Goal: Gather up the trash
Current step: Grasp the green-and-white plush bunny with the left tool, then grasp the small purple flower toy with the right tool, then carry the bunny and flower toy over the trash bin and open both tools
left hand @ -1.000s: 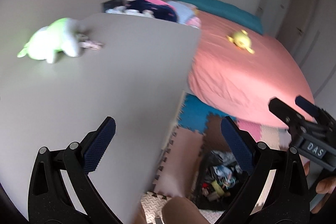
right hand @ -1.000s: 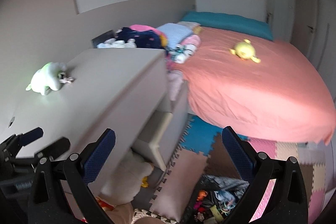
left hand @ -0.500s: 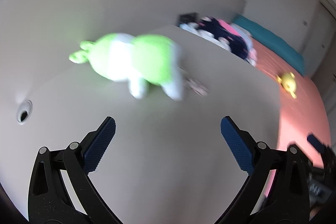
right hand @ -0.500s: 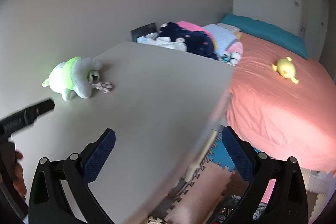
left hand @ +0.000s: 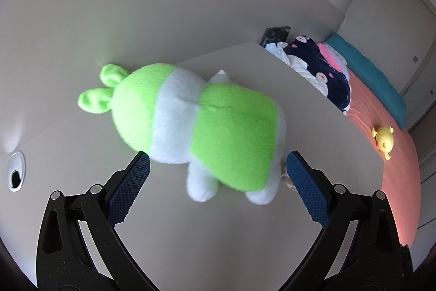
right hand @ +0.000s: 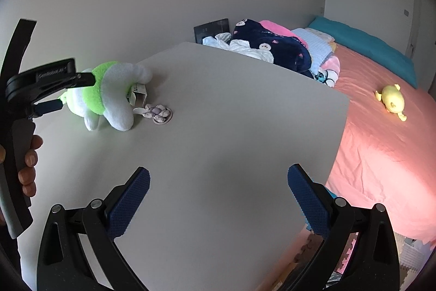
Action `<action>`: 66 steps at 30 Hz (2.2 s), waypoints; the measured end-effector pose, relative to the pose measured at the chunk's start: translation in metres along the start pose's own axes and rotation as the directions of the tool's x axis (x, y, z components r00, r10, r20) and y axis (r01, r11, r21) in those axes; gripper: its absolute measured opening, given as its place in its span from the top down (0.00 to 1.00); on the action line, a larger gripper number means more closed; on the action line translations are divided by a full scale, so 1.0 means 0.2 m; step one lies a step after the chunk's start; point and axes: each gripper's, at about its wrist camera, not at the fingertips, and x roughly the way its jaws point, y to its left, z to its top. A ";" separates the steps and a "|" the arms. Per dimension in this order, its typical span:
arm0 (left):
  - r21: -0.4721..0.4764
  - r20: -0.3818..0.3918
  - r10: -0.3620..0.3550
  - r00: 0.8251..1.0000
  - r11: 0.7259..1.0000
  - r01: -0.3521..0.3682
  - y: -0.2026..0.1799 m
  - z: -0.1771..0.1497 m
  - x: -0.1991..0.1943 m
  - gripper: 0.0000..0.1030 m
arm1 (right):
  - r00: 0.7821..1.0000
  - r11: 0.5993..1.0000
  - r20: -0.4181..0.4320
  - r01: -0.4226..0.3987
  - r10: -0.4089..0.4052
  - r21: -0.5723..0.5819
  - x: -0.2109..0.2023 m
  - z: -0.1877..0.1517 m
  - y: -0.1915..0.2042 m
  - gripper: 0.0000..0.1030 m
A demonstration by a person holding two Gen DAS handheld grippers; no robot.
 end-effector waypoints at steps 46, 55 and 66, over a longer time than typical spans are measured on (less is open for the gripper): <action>0.084 0.197 -0.025 0.980 0.996 0.008 0.26 -0.07 -0.42 0.73 | 0.983 0.991 -0.169 -0.091 0.073 -0.098 0.56 0.32 0.41 0.87; 0.145 0.190 -0.066 0.980 0.989 0.038 0.13 -0.23 -0.55 0.73 | 0.989 0.992 -0.105 -0.107 0.100 -0.061 0.19 0.19 0.29 0.87; 0.273 0.163 -0.175 0.971 0.954 0.127 -0.22 -0.67 -0.85 0.72 | 0.998 0.997 0.023 -0.060 0.059 0.052 -0.41 -0.05 -0.09 0.87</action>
